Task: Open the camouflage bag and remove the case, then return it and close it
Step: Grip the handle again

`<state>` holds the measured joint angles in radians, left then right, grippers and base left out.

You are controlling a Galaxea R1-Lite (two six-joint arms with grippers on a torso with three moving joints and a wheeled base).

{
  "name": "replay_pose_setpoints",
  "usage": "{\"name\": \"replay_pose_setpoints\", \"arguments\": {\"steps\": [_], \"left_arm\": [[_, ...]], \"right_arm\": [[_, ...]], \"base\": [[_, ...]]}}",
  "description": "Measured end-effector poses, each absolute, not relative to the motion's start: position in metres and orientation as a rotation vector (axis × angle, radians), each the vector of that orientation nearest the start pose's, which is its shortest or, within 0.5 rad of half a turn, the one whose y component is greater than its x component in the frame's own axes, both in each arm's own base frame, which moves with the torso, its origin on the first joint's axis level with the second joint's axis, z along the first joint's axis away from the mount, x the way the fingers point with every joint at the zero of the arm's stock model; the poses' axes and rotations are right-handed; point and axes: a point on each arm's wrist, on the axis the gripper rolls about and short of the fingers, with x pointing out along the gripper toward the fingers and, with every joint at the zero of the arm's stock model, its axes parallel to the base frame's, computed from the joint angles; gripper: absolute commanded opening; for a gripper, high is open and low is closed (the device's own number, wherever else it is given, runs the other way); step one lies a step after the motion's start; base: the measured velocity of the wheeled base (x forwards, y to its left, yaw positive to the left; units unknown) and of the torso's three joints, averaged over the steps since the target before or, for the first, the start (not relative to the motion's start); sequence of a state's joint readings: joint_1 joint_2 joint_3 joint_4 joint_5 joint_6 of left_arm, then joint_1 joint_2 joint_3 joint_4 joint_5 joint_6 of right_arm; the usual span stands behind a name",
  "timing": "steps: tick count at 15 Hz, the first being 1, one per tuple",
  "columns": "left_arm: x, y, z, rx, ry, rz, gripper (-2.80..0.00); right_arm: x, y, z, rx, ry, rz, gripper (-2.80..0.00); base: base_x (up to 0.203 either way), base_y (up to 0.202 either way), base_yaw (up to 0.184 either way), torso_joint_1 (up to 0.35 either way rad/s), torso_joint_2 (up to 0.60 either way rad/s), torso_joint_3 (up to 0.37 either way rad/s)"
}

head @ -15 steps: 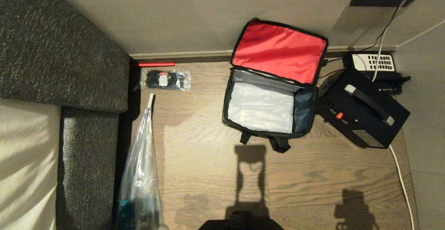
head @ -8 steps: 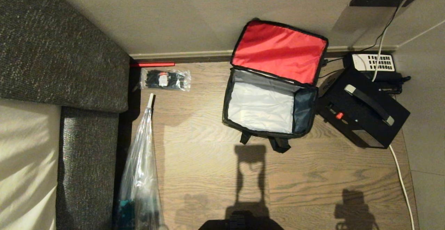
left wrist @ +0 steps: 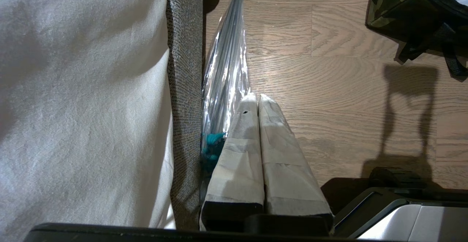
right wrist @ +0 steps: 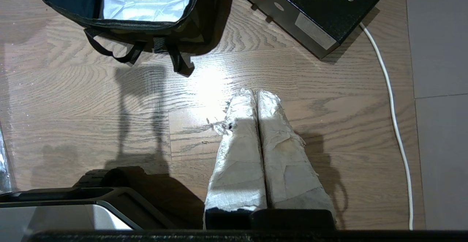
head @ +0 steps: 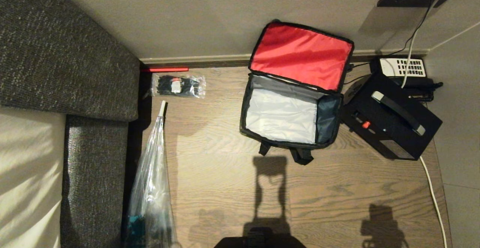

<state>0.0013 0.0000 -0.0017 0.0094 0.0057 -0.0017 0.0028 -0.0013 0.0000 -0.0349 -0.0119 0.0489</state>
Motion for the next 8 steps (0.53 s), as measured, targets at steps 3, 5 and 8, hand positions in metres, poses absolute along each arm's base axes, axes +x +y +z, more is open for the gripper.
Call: {"name": "replay_pose_setpoints", "arguments": {"steps": [3, 5, 8], "left_arm": [[-0.0229, 0.0001, 0.0750, -0.001, 0.007, 0.007, -2.80], [-0.0229, 0.0001, 0.0749, -0.001, 0.008, 0.007, -2.80], [-0.0229, 0.0001, 0.0750, -0.001, 0.008, 0.007, -2.80]], "right_arm": [[-0.0230, -0.0003, 0.0790, 0.049, -0.036, -0.009, -2.80], [-0.0230, -0.0003, 0.0790, 0.049, -0.036, -0.009, -2.80], [-0.0230, -0.0003, 0.0790, 0.049, -0.036, -0.008, -2.80]], "base": [[0.000, 0.000, 0.000, 0.000, 0.00, 0.000], [0.000, 0.000, 0.000, 0.000, 0.00, 0.000], [0.000, 0.000, 0.000, 0.000, 0.00, 0.000]]}}
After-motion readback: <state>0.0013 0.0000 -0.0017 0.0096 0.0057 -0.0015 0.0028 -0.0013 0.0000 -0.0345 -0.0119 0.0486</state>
